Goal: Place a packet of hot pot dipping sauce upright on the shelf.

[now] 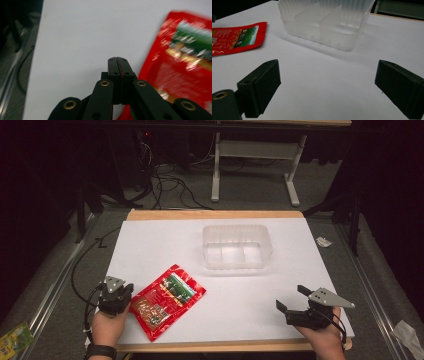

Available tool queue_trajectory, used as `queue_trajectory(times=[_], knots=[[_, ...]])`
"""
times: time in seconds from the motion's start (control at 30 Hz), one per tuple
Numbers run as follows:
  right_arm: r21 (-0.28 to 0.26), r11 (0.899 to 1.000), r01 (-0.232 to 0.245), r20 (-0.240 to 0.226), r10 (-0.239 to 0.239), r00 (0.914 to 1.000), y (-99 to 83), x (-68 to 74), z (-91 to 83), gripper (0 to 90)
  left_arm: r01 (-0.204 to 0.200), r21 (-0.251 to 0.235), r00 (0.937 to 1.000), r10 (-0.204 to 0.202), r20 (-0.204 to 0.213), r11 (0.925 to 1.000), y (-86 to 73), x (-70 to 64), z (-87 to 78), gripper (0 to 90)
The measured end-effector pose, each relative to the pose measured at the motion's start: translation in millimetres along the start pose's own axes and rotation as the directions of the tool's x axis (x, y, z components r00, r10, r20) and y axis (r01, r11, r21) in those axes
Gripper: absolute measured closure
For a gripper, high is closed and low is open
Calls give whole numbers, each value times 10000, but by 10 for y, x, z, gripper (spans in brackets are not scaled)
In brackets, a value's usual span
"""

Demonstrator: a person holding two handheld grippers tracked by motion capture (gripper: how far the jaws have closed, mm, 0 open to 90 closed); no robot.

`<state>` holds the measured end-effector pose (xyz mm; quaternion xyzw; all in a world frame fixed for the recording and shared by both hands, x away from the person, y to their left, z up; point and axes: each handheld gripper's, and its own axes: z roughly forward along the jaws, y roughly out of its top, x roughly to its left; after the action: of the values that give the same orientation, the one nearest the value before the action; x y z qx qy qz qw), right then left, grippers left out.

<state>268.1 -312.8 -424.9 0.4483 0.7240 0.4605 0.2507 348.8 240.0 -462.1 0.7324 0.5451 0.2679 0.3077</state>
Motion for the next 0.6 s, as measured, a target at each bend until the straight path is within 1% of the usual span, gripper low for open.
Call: queue_trajectory(times=[0.03, 0.07, 0.1, 0.13, 0.17, 0.2, 0.23, 0.27, 0.33, 0.37, 0.4, 0.43, 0.47, 0.5, 0.53, 0.57, 0.6], knots=[[-37, 10000, 2, 6, -2, 10000, 1, -3, -2, 89, 21, 332, 10000, -17, -95, 9994, -31, 30, 25, 900], [-37, 10000, 2, 6, -2, 10000, 1, -3, -2, 89, 21, 332, 10000, -17, -95, 9994, -31, 30, 25, 900], [-80, 10000, -6, 8, 6, 10000, 0, -4, -5, 102, 113, 672, 9999, -106, -94, 9977, -73, 56, 55, 900], [-87, 10000, -34, -49, 34, 10000, -7, -7, -7, 106, 181, 868, 9998, -185, 42, 9961, -121, 80, 63, 900], [-52, 10000, -41, -40, 41, 10000, -12, -6, -7, 106, 316, 914, 9993, -334, 180, 9953, -121, 87, 51, 900], [-16, 10000, -29, -56, 29, 10000, -17, -5, -9, 106, 269, 1018, 9987, -311, 405, 9944, -121, 84, 33, 900], [-13, 10000, -18, -88, 17, 10000, -21, -6, -11, 106, 151, 1001, 9980, -210, 588, 9949, -135, 62, 16, 900], [-13, 10000, -18, -88, 17, 10000, -21, -6, -11, 106, 151, 1001, 9980, -210, 588, 9949, -135, 62, 16, 900], [-66, 10000, -34, -122, 34, 9999, -23, -12, -21, 110, -65, 1093, 9947, -48, 1025, 9940, -148, 7, -15, 900], [-69, 10000, -71, -149, 69, 9999, -25, -15, -24, 112, -414, 1154, 9909, 260, 1319, 9925, -169, -60, -56, 900], [-64, 9999, -118, -168, 117, 9998, -26, -18, -24, 113, -546, 1178, 9885, 370, 1467, 9915, -179, -93, -77, 900], [-64, 9999, -118, -168, 117, 9998, -26, -18, -24, 113, -546, 1178, 9885, 370, 1467, 9915, -179, -93, -77, 900], [-76, 9999, -121, -186, 120, 9998, -28, -22, -23, 117, -719, 1187, 9845, 514, 1677, 9903, -193, -138, -102, 900], [-73, 9999, -153, -182, 152, 9997, -31, -25, -22, 118, -842, 1185, 9817, 620, 1800, 9894, -201, -169, -115, 900], [-69, 9998, -166, -175, 164, 9997, -33, -28, -20, 120, -1023, 1181, 9765, 771, 2011, 9877, -210, -222, -137, 900], [-76, 9998, -194, -173, 193, 9997, -34, -40, -15, 122, -1089, 1188, 9727, 812, 2176, 9869, -215, -254, -148, 900], [-85, 9997, -241, -203, 240, 9995, -34, -47, -12, 123, -1282, 1152, 9615, 950, 2578, 9850, -225, -353, -171, 900]])
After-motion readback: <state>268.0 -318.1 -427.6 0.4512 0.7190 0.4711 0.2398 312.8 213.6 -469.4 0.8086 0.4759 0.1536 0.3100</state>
